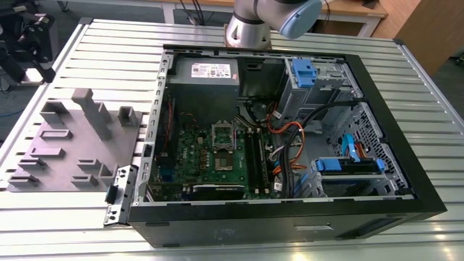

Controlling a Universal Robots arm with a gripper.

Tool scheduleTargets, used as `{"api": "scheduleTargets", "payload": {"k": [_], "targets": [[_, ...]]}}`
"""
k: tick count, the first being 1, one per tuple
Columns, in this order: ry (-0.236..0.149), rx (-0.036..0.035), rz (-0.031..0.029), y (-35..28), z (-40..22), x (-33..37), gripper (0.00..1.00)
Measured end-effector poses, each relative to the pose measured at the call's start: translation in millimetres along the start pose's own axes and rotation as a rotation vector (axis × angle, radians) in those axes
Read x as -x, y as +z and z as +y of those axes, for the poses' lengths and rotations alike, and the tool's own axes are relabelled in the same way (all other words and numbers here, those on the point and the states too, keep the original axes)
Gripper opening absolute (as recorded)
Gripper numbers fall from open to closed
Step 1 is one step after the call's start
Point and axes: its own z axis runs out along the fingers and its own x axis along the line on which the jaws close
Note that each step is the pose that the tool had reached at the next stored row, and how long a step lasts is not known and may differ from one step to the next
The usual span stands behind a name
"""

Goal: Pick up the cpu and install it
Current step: 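Pick up the cpu and move it towards the insertion slot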

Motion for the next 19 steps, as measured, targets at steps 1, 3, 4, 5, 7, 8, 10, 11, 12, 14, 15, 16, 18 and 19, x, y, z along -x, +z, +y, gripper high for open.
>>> {"api": "scheduleTargets", "payload": {"k": [1, 3, 4, 5, 7, 8, 10, 11, 12, 14, 15, 16, 18, 19], "targets": [[0.0, 0.0, 0.0, 0.0, 0.0, 1.7, 0.47], [0.0, 0.0, 0.0, 0.0, -0.1, 5.0, 0.47], [0.0, 0.0001, -0.0001, 0.1, -0.1, 6.6, 0.47], [0.0, 0.0, 0.0, 0.0, -0.2, 8.1, 0.47], [0.0, 0.0, 0.0, 0.1, -0.3, 11.3, 0.47], [0.0, 0.0001, -0.0001, 0.2, -0.4, 12.8, 0.47], [0.0, 0.0001, -0.0001, 0.2, -0.4, 15.5, 0.47], [0.0, 0.0, 0.0, 0.2, -0.5, 16.9, 0.47], [0.0, 0.0, 0.0, 0.2, -0.5, 18.4, 0.47], [0.0, 0.0001, -0.0001, 0.2, -0.6, 21.2, 0.47], [0.0, 0.0, 0.0, 0.2, -0.6, 22.5, 0.47], [0.0, 0.0, -0.0001, 0.3, -0.7, 23.7, 0.47], [0.0, 0.0, 0.0, 0.2, -0.7, 26.0, 0.47], [0.0, 0.0, 0.0001, 0.2, -0.8, 27.2, 0.47]]}}
